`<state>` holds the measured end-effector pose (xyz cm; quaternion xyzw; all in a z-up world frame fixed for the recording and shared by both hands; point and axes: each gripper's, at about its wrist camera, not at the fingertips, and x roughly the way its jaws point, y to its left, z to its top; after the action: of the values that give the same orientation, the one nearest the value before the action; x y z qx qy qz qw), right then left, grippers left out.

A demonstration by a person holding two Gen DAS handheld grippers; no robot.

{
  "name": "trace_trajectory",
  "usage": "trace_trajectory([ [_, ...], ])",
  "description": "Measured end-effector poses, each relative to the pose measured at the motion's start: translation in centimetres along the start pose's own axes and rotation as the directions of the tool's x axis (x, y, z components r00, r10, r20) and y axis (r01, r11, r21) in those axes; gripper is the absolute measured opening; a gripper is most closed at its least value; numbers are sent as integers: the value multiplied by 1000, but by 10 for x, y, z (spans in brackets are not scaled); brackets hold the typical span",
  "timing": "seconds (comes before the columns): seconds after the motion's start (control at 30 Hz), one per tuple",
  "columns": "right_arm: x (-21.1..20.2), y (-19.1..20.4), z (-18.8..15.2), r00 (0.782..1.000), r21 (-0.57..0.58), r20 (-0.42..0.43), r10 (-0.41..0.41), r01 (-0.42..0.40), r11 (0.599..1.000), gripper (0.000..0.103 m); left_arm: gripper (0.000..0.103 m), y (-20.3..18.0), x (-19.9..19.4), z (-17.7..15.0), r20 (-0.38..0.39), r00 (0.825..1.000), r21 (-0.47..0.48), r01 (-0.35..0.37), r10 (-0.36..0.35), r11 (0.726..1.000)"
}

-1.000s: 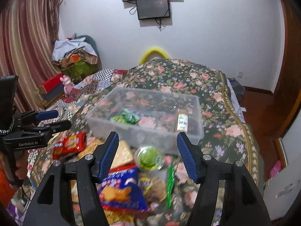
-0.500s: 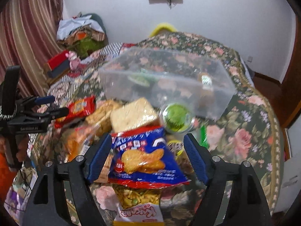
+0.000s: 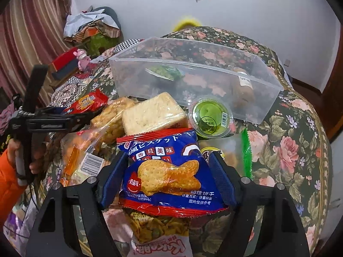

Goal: Organize snacks
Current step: 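Grasp red snack bag with left tool while right tool grasps blue biscuit bag, then place red bag in box with left tool while right places blue bag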

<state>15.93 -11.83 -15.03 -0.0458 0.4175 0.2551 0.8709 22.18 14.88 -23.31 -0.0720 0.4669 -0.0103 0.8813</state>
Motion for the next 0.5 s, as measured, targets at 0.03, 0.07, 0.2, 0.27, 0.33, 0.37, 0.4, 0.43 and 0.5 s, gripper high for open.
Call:
trace_trajectory([
  [0.03, -1, -1, -1, 1000, 0, 4, 5, -5, 1000, 70, 83, -2, 0, -1, 11, 1000, 10, -27, 27, 1000],
  [0.07, 0, 0, -1, 1000, -1, 4, 7, -7, 1000, 69, 76, -3, -1, -2, 21, 999, 21, -47, 47, 999],
  [0.2, -3, 1, -3, 1000, 1, 20, 12, -12, 1000, 63, 66, -6, -11, -5, 43, 998, 46, -52, 50, 998],
  [0.27, -6, 1, -4, 999, 12, 27, 17, -17, 1000, 61, 66, -7, -18, -7, 57, 997, 49, -53, 50, 997],
  [0.33, -11, 0, -4, 999, 29, 35, 34, -35, 999, 59, 66, -9, -28, -8, 78, 995, 54, -65, 61, 996],
  [0.37, -13, 0, -3, 998, 31, 38, 43, -44, 999, 59, 66, -10, -33, -8, 88, 994, 56, -64, 59, 996],
  [0.4, -15, 0, -2, 998, 32, 42, 48, -49, 998, 59, 66, -11, -38, -8, 96, 994, 55, -60, 55, 997],
  [0.43, -19, 0, -2, 998, 29, 50, 46, -48, 998, 59, 66, -13, -45, -7, 108, 993, 55, -57, 51, 997],
  [0.5, -25, 2, 0, 997, 21, 65, 44, -45, 999, 59, 66, -17, -57, -4, 128, 991, 52, -52, 45, 997],
])
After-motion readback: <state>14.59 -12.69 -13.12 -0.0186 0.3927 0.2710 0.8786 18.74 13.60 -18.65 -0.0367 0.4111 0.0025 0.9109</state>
